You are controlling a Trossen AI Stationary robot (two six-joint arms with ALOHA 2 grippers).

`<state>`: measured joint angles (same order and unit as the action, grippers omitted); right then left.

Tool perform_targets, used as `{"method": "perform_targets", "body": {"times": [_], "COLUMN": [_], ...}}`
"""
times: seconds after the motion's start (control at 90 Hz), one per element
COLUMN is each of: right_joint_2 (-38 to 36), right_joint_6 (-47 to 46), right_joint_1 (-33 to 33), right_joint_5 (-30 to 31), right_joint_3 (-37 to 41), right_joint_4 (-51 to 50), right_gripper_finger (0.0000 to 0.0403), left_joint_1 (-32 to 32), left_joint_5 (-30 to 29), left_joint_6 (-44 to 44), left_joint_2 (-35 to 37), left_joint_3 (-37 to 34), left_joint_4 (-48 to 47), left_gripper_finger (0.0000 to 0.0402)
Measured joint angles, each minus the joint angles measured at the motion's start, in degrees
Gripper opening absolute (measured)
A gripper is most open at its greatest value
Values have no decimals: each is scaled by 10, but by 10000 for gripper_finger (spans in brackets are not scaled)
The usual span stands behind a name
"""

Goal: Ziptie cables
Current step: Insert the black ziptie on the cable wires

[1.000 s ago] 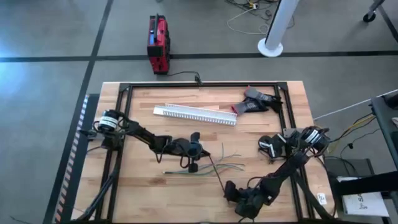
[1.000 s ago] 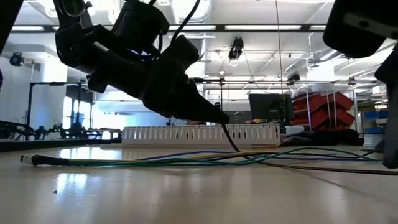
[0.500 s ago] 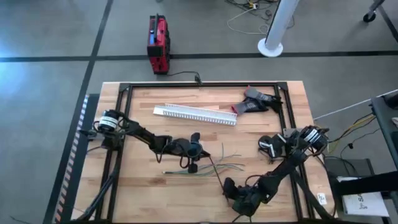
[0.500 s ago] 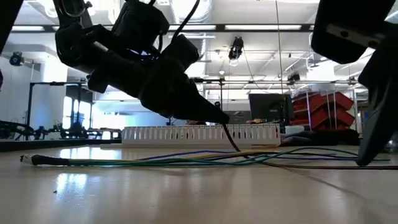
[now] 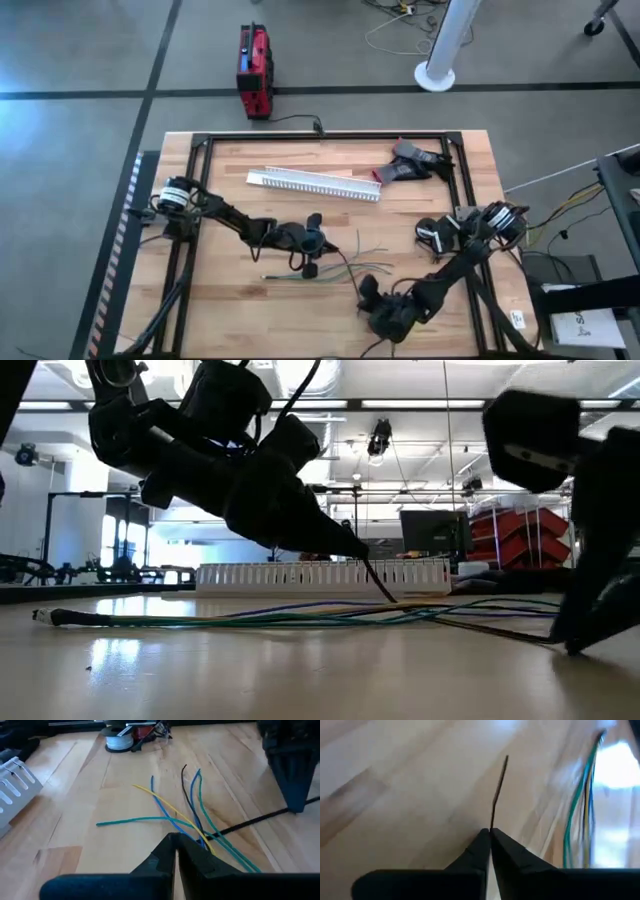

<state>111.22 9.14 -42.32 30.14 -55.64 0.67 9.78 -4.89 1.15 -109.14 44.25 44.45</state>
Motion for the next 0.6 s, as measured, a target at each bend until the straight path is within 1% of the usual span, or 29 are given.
{"method": "perform_targets", "body": {"times": [0.111,0.244,0.311,0.467,0.6], "right_joint_2": [-11,-37,-47,-51,-52], "right_joint_6": [-53,-86,-99,-115,-167], "right_joint_1": [5,27,35,39,43], "right_joint_5": [-10,-50,-61,-59,-60], "right_joint_3": [1,2,13,43,71], "right_joint_4": [10,27,59,143,224], "right_gripper_finger": [0,0,0,0,0], "left_joint_1": [4,7,8,9,18], "left_joint_5": [0,0,0,0,0], "left_joint_6": [-1,-4,-5,-1,2], "left_joint_2": [-1,-2,-2,-2,-2], "left_joint_3": [0,0,0,0,0], "left_joint_4": [6,31,50,81,85], "left_gripper_finger": [0,0,0,0,0]}}
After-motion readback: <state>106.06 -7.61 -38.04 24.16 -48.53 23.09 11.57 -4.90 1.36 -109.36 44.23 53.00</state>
